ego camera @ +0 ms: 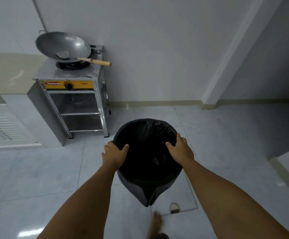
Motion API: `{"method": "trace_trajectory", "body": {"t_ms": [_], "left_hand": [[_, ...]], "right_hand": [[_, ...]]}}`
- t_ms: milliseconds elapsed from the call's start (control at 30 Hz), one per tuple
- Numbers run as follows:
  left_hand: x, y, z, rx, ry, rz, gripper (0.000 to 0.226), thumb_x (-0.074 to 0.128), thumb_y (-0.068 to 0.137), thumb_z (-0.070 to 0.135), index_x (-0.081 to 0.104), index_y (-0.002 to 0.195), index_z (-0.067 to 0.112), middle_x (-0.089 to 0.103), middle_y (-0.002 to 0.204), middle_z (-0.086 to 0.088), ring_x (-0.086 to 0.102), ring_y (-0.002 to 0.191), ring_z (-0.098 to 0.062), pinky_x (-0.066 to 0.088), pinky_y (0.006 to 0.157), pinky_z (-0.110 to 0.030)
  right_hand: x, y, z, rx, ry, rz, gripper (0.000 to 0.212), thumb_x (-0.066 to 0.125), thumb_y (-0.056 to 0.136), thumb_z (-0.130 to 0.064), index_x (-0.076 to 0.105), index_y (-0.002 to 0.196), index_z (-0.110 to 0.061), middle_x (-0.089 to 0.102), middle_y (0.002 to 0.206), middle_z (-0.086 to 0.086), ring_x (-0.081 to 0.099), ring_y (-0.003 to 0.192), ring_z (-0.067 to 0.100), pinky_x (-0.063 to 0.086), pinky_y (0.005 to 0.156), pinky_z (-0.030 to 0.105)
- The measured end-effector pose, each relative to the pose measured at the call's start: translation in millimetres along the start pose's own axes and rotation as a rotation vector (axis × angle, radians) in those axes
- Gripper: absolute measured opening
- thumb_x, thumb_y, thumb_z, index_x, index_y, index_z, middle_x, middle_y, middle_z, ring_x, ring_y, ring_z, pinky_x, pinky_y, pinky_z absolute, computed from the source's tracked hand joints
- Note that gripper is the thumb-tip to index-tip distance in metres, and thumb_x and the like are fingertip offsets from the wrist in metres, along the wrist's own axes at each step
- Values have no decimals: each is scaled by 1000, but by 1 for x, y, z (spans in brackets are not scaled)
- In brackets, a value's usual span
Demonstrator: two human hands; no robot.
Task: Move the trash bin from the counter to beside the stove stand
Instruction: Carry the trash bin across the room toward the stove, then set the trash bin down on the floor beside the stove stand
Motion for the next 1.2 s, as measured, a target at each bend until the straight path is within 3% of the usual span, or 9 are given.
{"method": "trace_trajectory", "body": {"t_ms": [500,667,1000,1100,1200], "left_hand": [[40,249,84,-182,-52,7,83,58,79,62,40,139,7,48,139,-21,48,130,-43,39,110,-58],[53,337,95,-216,-69,-33,95,54,69,72,41,138,8,52,137,-19,51,128,-42,43,107,-57],[87,560,67,-337,-26,-63,110,47,54,82,41,137,9,54,134,-17,54,124,-42,46,104,-58],[98,605,59,-359,6,-57,108,49,58,79,40,139,9,54,136,-18,53,125,-42,44,105,-58],[127,656,40,-380,21,-61,94,58,73,66,38,142,5,49,139,-21,49,129,-44,41,108,-58]], "right_hand": [[-5,298,-83,-78,-64,-126,81,44,94,-54,7,157,-20,22,160,9,43,135,34,43,100,45],[14,386,-107,-60,-37,-160,81,46,93,-54,7,157,-22,22,160,8,42,136,34,43,103,47],[101,577,-158,-13,-16,-230,80,47,94,-51,6,157,-22,20,161,6,41,137,33,42,104,47],[137,623,-159,-15,-37,-241,80,47,95,-49,6,157,-21,19,161,7,41,138,34,42,104,46],[189,677,-149,-19,-56,-261,81,48,95,-49,6,157,-19,19,161,7,41,137,34,41,103,46]]}}
Point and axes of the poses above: each hand's wrist, its own y-axis towards the middle knuckle, its own x-axis out of the palm, z = x × y, the point moved 9 cm from there along y, towards the middle knuckle
